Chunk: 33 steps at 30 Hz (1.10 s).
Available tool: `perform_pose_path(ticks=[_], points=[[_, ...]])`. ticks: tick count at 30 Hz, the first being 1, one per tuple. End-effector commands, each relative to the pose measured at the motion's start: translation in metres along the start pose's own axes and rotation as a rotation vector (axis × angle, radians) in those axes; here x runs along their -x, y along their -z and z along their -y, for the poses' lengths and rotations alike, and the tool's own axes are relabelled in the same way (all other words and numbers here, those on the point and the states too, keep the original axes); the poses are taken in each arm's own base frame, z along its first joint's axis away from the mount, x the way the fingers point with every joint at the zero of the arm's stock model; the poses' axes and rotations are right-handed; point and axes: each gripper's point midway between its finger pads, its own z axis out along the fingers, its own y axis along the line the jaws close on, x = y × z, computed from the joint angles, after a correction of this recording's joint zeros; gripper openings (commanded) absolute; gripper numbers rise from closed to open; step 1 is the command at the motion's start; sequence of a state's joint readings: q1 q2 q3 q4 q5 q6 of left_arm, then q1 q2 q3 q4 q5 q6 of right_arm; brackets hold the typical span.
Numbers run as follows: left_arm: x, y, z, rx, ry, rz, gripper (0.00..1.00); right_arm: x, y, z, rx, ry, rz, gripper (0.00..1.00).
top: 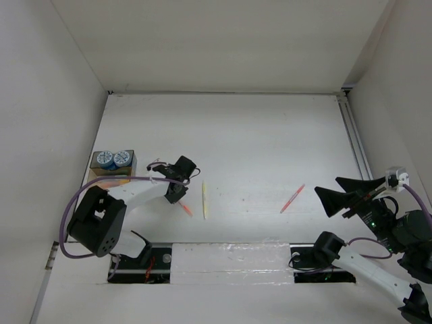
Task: Sort the stationery into containers
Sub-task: Grab a piece of stationery with the left arm, then place the stationery into the container
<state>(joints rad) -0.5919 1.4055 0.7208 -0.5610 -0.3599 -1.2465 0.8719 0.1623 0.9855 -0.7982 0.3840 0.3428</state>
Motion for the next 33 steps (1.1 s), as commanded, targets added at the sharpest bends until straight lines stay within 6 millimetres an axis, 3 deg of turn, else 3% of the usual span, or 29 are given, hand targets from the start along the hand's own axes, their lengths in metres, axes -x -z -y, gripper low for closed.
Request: perform_pose_path(ticks=[1,5,7,8,9,12,14,17,18,19,20,22,23,26,33], points=[[-0.012,-0.008,-0.012,0.038,-0.025,-0.041,0.00,0.015,0.001,-0.006,0.029,-0.012,0.057,1.00],[-0.016,-0.012,-0.014,0.034,-0.024,-0.051,0.00,0.015,0.001,-0.006,0.029,-0.012,0.057,1.00],[-0.011,-0.008,-0.016,0.059,-0.022,-0.034,0.00,0.015,0.001,-0.006,0.029,-0.012,0.057,1.00],[-0.001,0.001,-0.009,0.038,-0.012,-0.009,0.00,0.013,-0.001,-0.006,0.026,-0.008,0.049,1.00],[0.006,0.010,-0.013,0.050,-0.006,0.012,0.00,0.013,-0.001,-0.006,0.026,-0.008,0.049,1.00],[0.048,0.039,-0.002,0.025,0.048,0.146,0.00,0.011,-0.004,-0.008,0.031,-0.003,0.035,1.00],[0.077,0.051,-0.010,0.040,0.101,0.201,0.00,0.007,-0.009,-0.009,0.023,0.006,0.012,1.00],[0.122,0.058,-0.026,0.024,0.177,0.233,0.00,-0.014,-0.033,-0.010,-0.034,0.053,-0.112,1.00],[0.133,0.060,-0.033,0.020,0.199,0.245,0.00,-0.016,-0.040,-0.012,-0.044,0.064,-0.137,1.00],[0.144,0.062,-0.042,0.020,0.189,0.254,0.00,-0.033,-0.053,-0.016,-0.054,0.094,-0.219,1.00],[0.165,0.066,-0.057,0.003,0.280,0.271,0.00,-0.036,-0.058,-0.019,-0.045,0.108,-0.243,1.00],[0.186,0.072,-0.079,0.011,0.334,0.298,0.00,-0.047,-0.063,-0.022,-0.037,0.134,-0.295,1.00],[0.198,0.074,-0.100,0.040,0.393,0.323,0.00,-0.048,-0.063,-0.023,-0.027,0.133,-0.299,1.00],[0.209,0.079,-0.114,0.074,0.451,0.349,0.00,-0.044,-0.065,-0.024,-0.029,0.128,-0.279,1.00],[0.202,0.051,-0.149,0.168,0.578,0.267,0.00,-0.030,-0.080,-0.018,-0.120,0.161,-0.273,1.00]])
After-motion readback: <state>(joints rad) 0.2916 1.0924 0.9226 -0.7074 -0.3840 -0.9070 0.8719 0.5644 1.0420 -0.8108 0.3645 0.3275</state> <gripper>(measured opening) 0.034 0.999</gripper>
